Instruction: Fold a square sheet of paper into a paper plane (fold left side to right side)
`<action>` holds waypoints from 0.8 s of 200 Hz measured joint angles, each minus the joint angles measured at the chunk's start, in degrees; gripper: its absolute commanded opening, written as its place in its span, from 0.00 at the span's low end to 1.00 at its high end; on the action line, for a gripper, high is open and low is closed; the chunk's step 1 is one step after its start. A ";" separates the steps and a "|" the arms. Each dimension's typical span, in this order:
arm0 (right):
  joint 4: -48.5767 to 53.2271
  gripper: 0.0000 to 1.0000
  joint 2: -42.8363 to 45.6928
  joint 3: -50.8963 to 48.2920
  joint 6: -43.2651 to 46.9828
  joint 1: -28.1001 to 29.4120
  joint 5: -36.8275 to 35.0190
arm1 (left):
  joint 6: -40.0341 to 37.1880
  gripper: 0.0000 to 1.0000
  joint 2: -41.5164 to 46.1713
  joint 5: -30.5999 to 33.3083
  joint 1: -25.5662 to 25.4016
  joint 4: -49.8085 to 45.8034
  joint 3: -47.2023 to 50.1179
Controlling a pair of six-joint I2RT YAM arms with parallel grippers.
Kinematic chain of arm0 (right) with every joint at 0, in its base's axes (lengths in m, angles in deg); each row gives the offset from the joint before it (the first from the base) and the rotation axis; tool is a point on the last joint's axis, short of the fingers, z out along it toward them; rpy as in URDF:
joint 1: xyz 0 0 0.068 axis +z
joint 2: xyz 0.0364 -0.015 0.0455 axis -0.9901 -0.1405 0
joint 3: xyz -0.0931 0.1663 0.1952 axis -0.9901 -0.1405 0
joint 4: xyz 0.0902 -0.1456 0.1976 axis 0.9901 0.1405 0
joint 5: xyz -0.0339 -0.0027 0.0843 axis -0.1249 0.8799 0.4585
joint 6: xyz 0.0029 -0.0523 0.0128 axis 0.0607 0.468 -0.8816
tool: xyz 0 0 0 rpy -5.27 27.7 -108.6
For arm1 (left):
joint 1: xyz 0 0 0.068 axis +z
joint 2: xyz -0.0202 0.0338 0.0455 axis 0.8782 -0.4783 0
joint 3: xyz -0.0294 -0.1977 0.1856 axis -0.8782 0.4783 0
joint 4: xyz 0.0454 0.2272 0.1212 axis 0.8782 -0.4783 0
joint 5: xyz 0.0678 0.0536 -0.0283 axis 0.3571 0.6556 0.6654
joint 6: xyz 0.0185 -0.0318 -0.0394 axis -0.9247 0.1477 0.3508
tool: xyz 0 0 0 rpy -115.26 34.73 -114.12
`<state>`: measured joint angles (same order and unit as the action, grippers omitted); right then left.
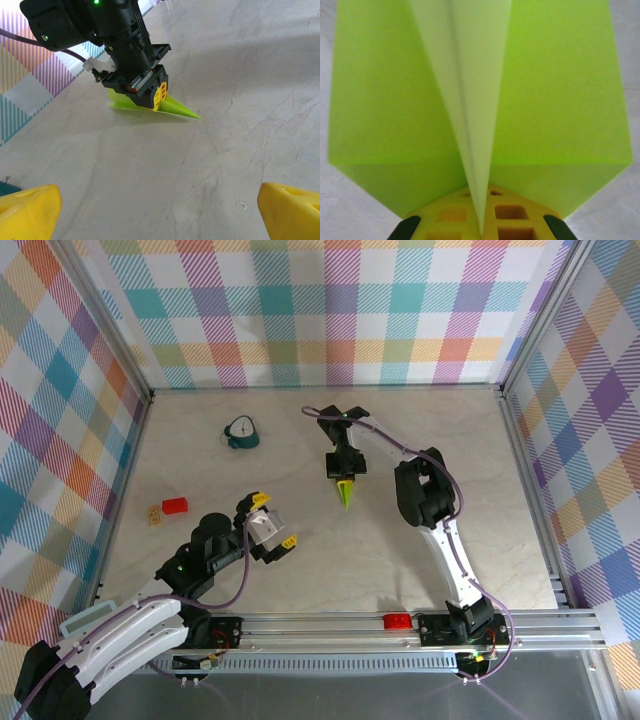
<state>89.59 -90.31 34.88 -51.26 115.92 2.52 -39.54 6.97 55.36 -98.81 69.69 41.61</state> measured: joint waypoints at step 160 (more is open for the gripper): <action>-4.50 0.47 1.53 -4.35 -6.25 1.79 -3.78 | -0.02 1.00 -0.04 0.04 0.00 -0.02 0.02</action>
<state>85.09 -88.78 30.53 -57.51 117.71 -1.26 -39.56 6.93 55.40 -98.81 69.67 41.63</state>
